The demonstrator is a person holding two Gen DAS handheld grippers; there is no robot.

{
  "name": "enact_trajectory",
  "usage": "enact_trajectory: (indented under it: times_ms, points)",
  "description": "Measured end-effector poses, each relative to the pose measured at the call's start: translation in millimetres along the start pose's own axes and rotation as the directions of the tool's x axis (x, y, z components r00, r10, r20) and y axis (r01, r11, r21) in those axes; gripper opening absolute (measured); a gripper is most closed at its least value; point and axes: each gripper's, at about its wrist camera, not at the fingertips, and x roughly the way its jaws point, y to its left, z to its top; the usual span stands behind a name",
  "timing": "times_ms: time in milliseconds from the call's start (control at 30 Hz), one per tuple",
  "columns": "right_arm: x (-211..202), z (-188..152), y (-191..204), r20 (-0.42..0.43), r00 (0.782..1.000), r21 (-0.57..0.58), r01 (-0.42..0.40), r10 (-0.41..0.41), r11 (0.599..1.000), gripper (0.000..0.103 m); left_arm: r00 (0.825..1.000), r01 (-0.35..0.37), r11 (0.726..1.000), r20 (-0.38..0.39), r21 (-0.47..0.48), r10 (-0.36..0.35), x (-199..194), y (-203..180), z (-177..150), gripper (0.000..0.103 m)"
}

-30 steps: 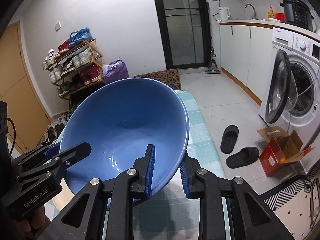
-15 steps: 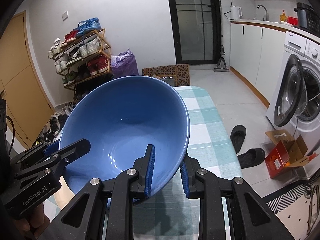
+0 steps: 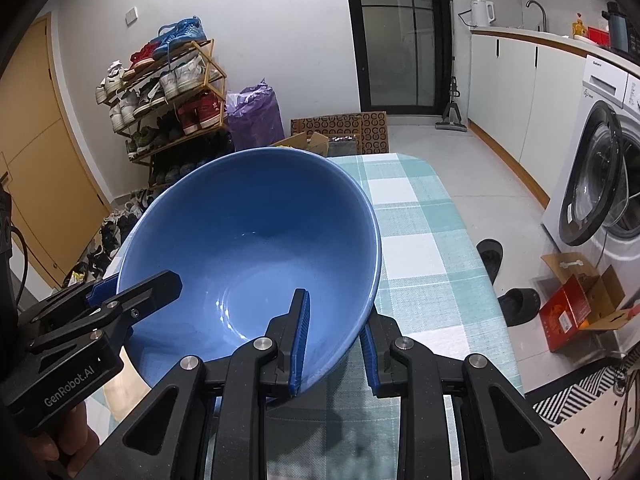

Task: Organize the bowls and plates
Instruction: 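Carry the held bowl over the smaller blue bowl and lower it inside, then open both tools to release the nested blue bowls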

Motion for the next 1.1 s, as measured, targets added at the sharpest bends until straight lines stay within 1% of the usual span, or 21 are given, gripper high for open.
enact_trajectory:
  times_ms: [233,633,767,933,1033,1100]
  points:
    - [15.7,-0.7,5.4,-0.019,1.000,-0.009,0.002,-0.003,1.000,0.024,1.000,-0.019,1.000,-0.024,-0.009,0.019,11.1,9.3,-2.2,0.035]
    - [39.1,-3.4,5.4,-0.057,0.998,-0.023,0.015,-0.016,1.000,0.025,0.997,-0.043,0.999,-0.070,-0.004,0.042,31.4,13.4,-7.8,0.035]
    - [44.0,-4.8,9.0,-0.053,0.998,-0.045,0.039,-0.042,0.998,0.026,0.997,-0.049,0.999,-0.067,0.013,0.050,33.3,12.5,-8.3,0.035]
    - [46.1,-6.5,12.8,-0.048,0.997,-0.070,0.061,-0.065,0.996,0.026,0.996,-0.053,0.998,-0.067,0.027,0.055,32.6,11.3,-9.9,0.037]
    - [46.2,-8.5,11.1,-0.048,0.997,-0.068,0.057,-0.060,0.996,0.027,0.995,-0.064,0.997,-0.069,0.043,0.067,32.5,8.8,-10.9,0.039]
    - [44.8,-9.1,9.3,-0.044,0.998,-0.064,0.047,-0.050,0.997,0.030,0.996,-0.059,0.997,-0.069,0.047,0.062,32.1,8.0,-11.8,0.045]
